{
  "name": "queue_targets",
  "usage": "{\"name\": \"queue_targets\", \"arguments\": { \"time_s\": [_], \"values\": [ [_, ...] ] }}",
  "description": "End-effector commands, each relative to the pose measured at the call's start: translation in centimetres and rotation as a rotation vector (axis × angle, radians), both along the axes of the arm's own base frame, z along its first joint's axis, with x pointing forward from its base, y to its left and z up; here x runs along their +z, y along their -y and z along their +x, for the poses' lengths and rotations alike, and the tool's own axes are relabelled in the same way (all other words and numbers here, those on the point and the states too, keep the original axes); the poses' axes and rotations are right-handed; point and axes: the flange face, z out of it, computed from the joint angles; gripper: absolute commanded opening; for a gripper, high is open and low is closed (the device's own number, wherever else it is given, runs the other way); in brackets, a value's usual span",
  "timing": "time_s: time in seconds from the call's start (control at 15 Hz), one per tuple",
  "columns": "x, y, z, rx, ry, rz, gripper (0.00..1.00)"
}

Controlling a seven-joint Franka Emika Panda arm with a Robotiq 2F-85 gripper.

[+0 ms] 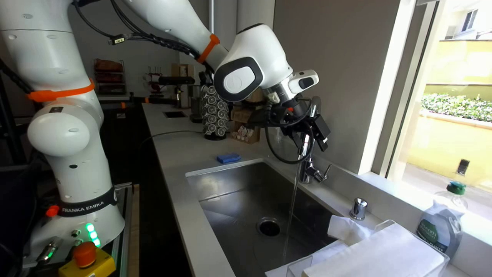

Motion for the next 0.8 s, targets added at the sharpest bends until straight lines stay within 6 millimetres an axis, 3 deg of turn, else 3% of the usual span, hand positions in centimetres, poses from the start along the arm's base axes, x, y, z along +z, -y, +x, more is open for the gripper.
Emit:
{"name": "queue_targets", "arguments": {
  "time_s": [0.0, 0.2, 0.73],
  "values": [
    [1.4, -0.4, 0.1, 0.017, -0.001, -0.02, 1.0],
    [2.4, -0.5, -0.2, 0.019, -0.003, -0.027, 1.0],
    [6.8, -3.2, -2.2, 0.097, -0.083, 0.071, 1.0]
  ]
}}
